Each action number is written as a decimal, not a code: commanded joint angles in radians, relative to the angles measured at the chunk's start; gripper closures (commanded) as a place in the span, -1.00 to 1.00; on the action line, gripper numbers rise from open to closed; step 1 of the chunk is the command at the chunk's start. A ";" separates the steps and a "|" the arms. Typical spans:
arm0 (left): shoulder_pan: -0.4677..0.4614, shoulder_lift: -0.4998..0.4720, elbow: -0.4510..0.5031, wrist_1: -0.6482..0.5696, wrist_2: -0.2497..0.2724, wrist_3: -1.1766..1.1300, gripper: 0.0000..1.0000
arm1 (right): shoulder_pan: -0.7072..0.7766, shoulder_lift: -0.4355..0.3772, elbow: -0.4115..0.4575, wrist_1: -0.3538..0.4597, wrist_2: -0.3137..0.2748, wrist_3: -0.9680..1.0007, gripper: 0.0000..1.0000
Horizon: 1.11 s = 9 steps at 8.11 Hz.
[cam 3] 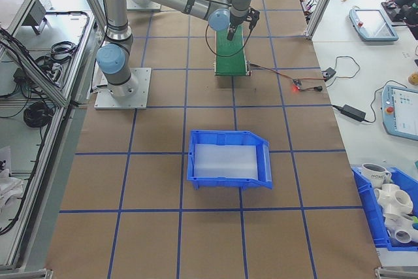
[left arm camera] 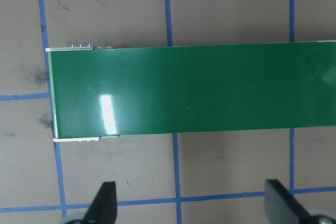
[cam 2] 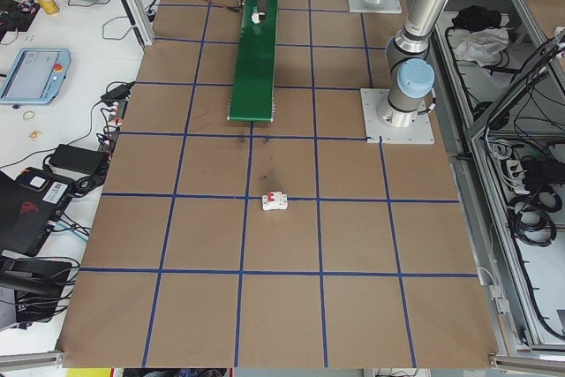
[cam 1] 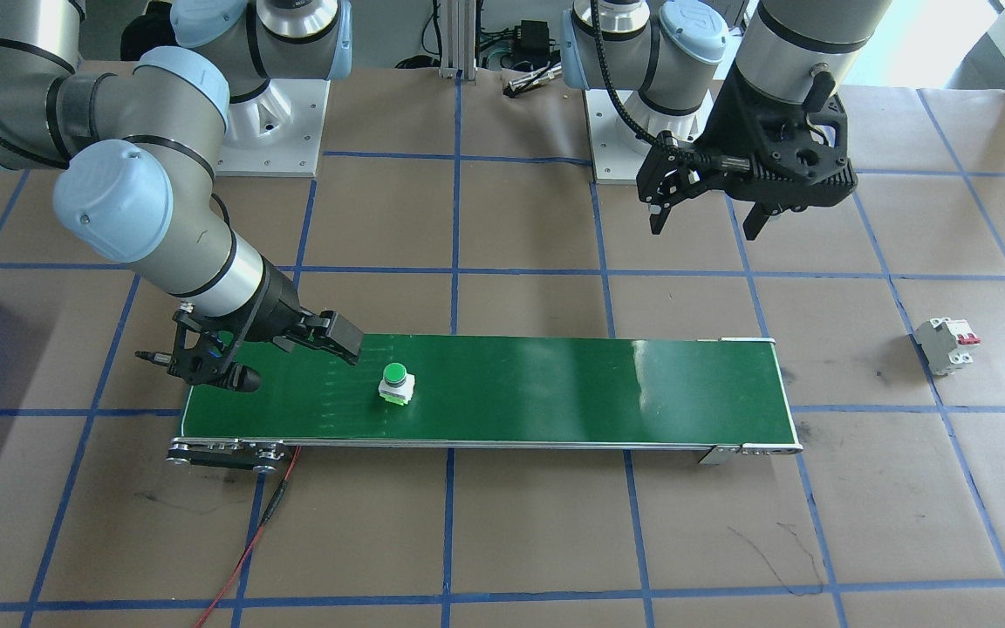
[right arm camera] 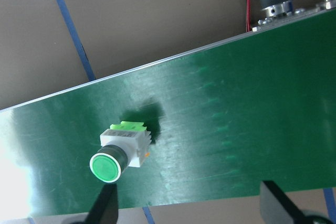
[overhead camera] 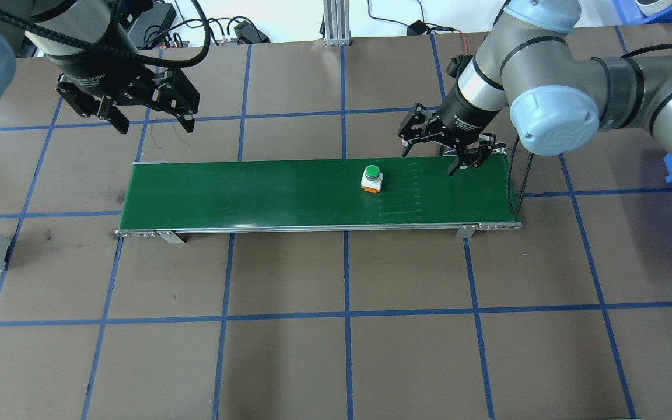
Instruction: Move button from left to right
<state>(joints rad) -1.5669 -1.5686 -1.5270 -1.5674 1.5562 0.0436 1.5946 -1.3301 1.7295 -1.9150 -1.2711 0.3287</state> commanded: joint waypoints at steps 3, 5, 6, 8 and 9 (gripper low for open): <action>0.001 0.001 -0.001 -0.002 -0.001 0.004 -1.00 | 0.028 0.097 -0.001 -0.044 -0.028 0.024 -0.82; 0.001 0.001 -0.001 -0.002 -0.002 0.004 -1.00 | 0.028 0.115 -0.002 -0.076 -0.100 -0.006 -0.51; 0.001 0.001 -0.001 -0.002 -0.002 0.006 -1.00 | 0.028 0.117 -0.002 -0.073 -0.204 -0.095 -0.11; 0.001 -0.001 0.001 0.000 -0.005 0.004 -1.00 | 0.027 0.120 -0.011 -0.072 -0.246 -0.148 0.81; 0.001 -0.001 0.001 0.000 -0.005 0.004 -1.00 | 0.027 0.117 -0.019 -0.072 -0.254 -0.178 0.94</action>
<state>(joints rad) -1.5662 -1.5688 -1.5269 -1.5687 1.5521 0.0478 1.6225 -1.2118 1.7217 -1.9865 -1.4954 0.2038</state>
